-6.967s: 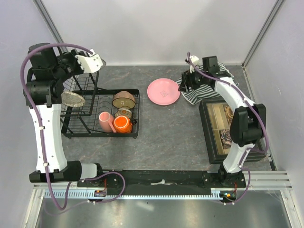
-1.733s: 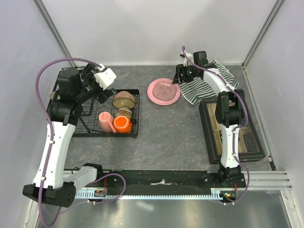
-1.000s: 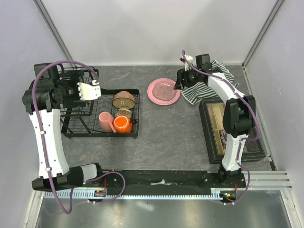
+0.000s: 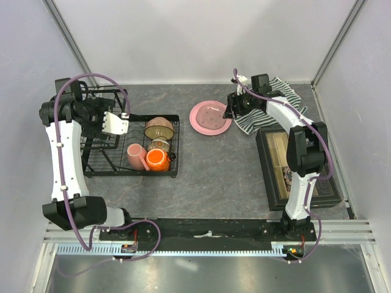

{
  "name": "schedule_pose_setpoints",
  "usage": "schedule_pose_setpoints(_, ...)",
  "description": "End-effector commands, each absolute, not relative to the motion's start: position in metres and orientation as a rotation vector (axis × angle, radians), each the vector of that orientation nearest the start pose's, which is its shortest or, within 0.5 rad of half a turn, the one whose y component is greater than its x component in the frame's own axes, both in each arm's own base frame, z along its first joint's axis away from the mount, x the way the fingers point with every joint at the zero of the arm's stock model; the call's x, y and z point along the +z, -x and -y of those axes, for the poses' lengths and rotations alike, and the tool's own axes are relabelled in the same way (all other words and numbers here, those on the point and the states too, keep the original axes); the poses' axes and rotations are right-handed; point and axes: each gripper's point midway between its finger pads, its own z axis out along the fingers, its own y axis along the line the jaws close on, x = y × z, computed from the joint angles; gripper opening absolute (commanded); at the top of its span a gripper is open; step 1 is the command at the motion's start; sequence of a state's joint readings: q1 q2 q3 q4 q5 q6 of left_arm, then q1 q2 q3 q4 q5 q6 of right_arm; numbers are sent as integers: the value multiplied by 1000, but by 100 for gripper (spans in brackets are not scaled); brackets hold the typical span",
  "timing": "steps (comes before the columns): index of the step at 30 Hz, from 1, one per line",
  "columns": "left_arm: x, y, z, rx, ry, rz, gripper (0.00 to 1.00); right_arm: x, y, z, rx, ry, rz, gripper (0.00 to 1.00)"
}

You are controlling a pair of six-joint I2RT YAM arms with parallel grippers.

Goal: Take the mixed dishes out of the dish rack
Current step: Pick up the plate from the dish rack.

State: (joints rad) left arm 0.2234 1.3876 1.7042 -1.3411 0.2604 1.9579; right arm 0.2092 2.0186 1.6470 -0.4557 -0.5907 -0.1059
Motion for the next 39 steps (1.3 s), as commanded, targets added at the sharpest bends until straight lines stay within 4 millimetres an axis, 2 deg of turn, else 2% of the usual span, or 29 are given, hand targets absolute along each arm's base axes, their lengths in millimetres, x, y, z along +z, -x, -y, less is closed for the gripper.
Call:
schedule_pose_setpoints(1,296,-317,-71,-621,2857,1976,85,138,-474,-198,766,668,-2194,70)
schedule_pose_setpoints(6,292,-315,-76,-613,2838,1928,69,135,-475,-195,767,660,-2200,69)
schedule_pose_setpoints(11,290,-311,-77,-604,2824,1923,61,132,-475,-193,769,655,-2204,69)
schedule_pose_setpoints(24,290,-307,-80,-635,2819,1882,27,127,-475,-188,774,640,-2216,68)
schedule_pose_setpoints(30,301,-307,-80,-699,2826,1873,11,125,-475,-188,780,634,-2222,67)
schedule_pose_setpoints(39,333,-314,-72,-806,2884,1874,4,126,-474,-188,786,636,-2220,67)
